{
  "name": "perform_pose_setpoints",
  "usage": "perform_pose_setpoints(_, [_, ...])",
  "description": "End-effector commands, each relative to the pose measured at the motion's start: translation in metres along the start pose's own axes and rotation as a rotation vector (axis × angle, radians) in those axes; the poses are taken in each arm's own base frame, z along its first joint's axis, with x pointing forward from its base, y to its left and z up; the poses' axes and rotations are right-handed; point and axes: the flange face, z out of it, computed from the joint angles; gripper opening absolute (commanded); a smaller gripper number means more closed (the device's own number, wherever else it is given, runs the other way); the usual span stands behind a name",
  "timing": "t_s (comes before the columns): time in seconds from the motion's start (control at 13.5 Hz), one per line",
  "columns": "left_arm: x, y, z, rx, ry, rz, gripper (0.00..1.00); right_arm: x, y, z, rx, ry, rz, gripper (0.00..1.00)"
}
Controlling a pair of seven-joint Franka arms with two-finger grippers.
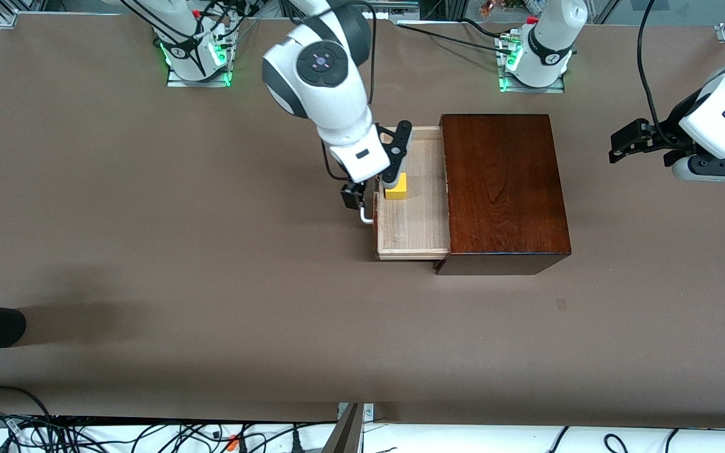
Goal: Open drawer, take yellow block, close drawer
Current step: 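Lower the right gripper into the drawer and grasp the yellow cube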
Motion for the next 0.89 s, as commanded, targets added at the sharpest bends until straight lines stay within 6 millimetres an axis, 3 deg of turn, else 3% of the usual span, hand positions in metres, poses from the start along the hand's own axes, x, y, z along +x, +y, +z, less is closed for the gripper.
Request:
perform_pose_setpoints(0.0, [-0.006,0.0,-0.002,0.005,0.017,0.025,1.0,0.018,-0.015,0.016,-0.06,-0.031,-0.124,1.0])
perform_pose_setpoints(0.3, [-0.007,-0.002,-0.001,0.067,0.007,0.03,1.0,0.033,-0.047,0.04,-0.075,-0.07,-0.199,1.0])
perform_pose_setpoints(0.81, [-0.008,-0.003,-0.002,0.075,0.009,0.03,1.0,0.036,-0.059,0.084,-0.069,-0.1,-0.231,1.0])
